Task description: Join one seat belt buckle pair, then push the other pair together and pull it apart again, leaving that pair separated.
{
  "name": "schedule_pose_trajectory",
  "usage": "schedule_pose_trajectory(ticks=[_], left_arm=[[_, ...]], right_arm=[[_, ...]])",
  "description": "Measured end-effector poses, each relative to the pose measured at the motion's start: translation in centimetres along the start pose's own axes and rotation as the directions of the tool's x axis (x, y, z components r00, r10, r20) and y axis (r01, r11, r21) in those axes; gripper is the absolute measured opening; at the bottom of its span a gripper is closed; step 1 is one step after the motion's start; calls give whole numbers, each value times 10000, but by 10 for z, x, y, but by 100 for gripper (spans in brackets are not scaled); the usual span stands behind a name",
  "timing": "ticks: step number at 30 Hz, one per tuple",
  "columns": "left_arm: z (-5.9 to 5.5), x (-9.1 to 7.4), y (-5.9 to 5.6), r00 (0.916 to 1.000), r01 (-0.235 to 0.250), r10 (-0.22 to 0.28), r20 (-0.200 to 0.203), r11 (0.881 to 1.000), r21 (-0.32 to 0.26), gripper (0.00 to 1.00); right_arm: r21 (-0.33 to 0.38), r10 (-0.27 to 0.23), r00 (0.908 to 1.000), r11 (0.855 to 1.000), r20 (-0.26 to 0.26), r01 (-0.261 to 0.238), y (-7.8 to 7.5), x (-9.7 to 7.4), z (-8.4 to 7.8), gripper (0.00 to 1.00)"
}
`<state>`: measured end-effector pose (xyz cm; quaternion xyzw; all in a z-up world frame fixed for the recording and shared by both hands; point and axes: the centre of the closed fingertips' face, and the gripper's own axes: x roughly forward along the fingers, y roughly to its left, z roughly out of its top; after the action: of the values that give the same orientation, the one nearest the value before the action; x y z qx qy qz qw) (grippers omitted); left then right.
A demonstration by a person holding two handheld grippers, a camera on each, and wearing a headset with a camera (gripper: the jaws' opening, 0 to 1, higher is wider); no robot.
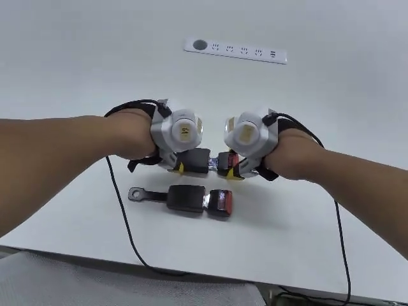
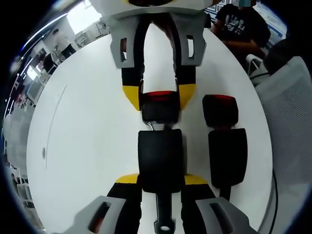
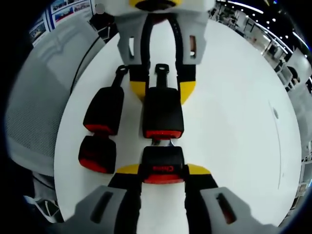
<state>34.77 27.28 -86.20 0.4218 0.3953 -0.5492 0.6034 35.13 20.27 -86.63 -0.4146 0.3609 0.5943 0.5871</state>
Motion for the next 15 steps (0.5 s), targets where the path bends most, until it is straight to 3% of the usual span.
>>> schedule_pose_trajectory(ticks=[5,15], left_arm=[[-1,0,0,10000,-9,9,-44,10000,-66,30],[-2,1,1,10000,-31,29,-64,9997,-241,31]], right_arm=[[94,-65,9999,9999,-103,66,-1,1,2,33],[81,286,9993,9996,229,-287,1,1,1,34]])
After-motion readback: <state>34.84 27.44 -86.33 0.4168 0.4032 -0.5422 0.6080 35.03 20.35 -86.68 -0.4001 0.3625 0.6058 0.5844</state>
